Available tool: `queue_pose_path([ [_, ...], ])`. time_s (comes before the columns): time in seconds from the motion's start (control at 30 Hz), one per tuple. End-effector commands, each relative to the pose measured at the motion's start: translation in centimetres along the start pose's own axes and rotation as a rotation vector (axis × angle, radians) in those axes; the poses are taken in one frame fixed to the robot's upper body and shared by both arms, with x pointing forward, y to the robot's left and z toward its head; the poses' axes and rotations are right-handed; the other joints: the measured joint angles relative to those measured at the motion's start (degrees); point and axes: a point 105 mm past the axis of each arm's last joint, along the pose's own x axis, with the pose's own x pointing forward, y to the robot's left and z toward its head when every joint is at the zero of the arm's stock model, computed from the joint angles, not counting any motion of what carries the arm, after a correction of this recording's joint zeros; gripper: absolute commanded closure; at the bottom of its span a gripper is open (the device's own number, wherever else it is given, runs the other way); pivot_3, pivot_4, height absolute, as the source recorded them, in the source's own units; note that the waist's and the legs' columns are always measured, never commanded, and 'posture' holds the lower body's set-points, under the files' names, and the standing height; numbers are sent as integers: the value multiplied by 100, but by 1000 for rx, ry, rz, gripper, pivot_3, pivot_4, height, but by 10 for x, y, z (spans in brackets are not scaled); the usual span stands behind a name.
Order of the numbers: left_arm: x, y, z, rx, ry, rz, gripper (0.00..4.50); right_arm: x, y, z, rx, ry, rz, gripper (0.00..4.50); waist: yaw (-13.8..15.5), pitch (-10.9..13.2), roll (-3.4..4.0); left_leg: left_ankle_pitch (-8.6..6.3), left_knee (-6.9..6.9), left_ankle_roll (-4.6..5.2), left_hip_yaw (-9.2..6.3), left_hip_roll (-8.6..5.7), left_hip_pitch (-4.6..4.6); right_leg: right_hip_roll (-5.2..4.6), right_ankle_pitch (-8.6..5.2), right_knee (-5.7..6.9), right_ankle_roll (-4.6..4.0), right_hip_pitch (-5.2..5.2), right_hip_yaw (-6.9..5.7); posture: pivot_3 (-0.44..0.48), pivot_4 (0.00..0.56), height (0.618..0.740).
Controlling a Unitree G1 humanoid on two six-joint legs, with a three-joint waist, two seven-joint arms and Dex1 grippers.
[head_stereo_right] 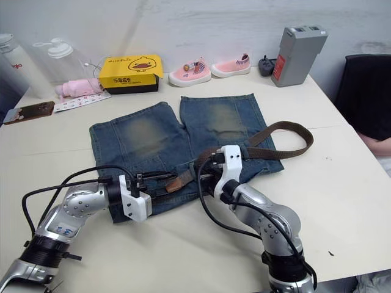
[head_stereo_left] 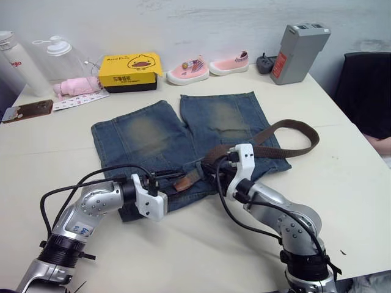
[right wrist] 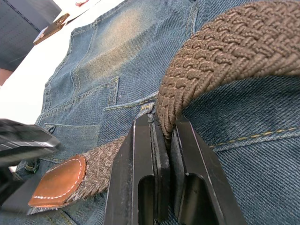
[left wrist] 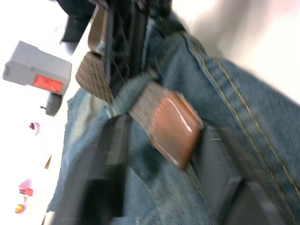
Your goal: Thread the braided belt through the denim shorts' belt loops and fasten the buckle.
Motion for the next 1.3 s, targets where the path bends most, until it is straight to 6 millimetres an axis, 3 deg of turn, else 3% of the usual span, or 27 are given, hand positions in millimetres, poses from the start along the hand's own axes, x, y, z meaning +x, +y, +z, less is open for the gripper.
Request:
queue_pose_path([
  [0.03, 1, 1, 1, 29, -1, 1, 4077, -2, 1, -2, -2, 13, 0, 4500, 0, 0, 0, 0, -1, 0, 0, 0, 1, 0, 0, 0, 0, 0, 0, 0, 150, 636],
  [0.07, 1, 0, 0, 29, 6, -2, 4453, -2, 0, -1, -4, 11, 0, 4500, 0, -1, -1, 0, -1, 0, 0, 0, 2, 0, 0, -1, 0, 1, 0, 0, 150, 636],
  [0.17, 1, 1, -1, 37, 13, 4, 4453, -3, 0, 2, -10, 7, 1, 4500, 1, -1, -2, 1, 0, -1, 1, -1, 2, 0, 0, -1, 0, 3, -1, 0, 150, 636],
  [0.33, 0, 2, 2, 31, 13, 23, 4500, -15, -4, 18, 28, -45, 17, 2510, 6, -1, -2, 1, 0, -1, 1, -1, 2, 0, 0, -1, 1, 2, -2, 0, 150, 636],
  [0.5, -5, 9, 1, 6, 24, 64, 4500, -58, 0, 42, -201, -65, 140, 16, 34, 1, 1, 1, 3, 4, -1, -14, 0, 0, 1, -3, 1, 6, -4, 0, 150, 636],
  [0.6, -7, 12, 1, -30, 17, 85, 4500, -76, 2, 34, -422, 36, 220, 16, 23, 1, 2, 2, -6, 12, 0, -20, 1, -6, 1, -19, 4, 12, -6, 0, 150, 636],
  [0.7, -6, 11, 2, -56, 4, 84, 4500, -82, -1, 10, -758, 192, 290, 16, 8, 3, 2, 3, -19, 11, 3, 5, 6, -5, 7, -57, 22, 25, -18, 0, 150, 636],
  [0.83, -8, 11, 3, -63, -3, 78, 4500, -67, -28, 1, -1155, 238, 210, 16, 8, 4, -2, 11, -22, -3, 4, 11, 10, -8, 11, -64, 31, 33, -23, 0, 150, 636],
  [1.0, -11, 11, 4, -66, 1, 75, 4500, -47, -60, 4, -1377, 254, 66, 16, 31, 5, -6, 10, -9, -2, 13, 4, 4, -11, 14, -61, 35, 30, -20, 0, 150, 636],
  [1.1, -11, 10, 5, -67, 4, 73, 4500, -47, -70, -6, -1289, 313, 48, 917, 64, 1, -12, 10, -6, -2, 6, 5, 3, -9, 13, -58, 34, 32, -17, 0, 150, 636],
  [1.2, -12, 9, 5, -65, 10, 71, 4500, -49, -76, -10, -1234, 341, 20, 2420, 81, -2, -16, 10, 3, -1, 5, 4, 3, -7, 13, -52, 33, 34, -17, 0, 150, 636],
  [1.3, -13, 7, 3, -63, 18, 71, 4500, -49, -89, 1, -1165, 319, -89, 3870, 129, -2, -17, 9, 13, -1, 5, 4, 3, -6, 13, -42, 32, 36, -17, 0, 150, 636],
])
